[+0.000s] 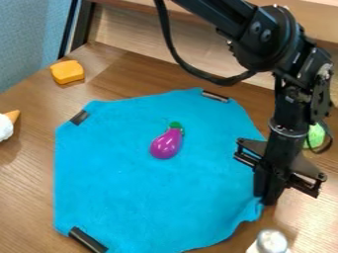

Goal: Fold the cloth from right to left

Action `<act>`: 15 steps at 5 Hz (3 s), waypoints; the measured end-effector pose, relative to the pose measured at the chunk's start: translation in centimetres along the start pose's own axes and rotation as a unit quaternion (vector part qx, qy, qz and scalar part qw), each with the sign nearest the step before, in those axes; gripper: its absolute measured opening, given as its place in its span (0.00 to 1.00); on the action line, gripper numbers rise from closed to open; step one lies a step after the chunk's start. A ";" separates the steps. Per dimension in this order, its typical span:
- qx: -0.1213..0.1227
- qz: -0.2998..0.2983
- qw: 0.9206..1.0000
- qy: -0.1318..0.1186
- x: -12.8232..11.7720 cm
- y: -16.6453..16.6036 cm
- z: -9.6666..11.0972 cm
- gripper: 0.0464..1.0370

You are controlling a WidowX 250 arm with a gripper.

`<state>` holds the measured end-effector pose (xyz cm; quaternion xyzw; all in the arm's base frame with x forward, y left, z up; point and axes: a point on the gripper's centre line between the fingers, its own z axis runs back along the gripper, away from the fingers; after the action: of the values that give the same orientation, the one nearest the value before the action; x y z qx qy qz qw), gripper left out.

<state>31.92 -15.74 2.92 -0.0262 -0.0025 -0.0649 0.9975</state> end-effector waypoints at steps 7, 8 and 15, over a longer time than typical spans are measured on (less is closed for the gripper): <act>0.001 0.161 0.987 -0.031 -2.1 17.3 9.9 0.02; 0.004 0.164 0.986 -0.030 -2.6 18.8 9.9 0.02; 0.008 0.115 0.993 -0.004 -2.3 22.7 6.4 0.97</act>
<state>32.55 7.33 8.10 -0.0185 -0.0037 0.0499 0.9986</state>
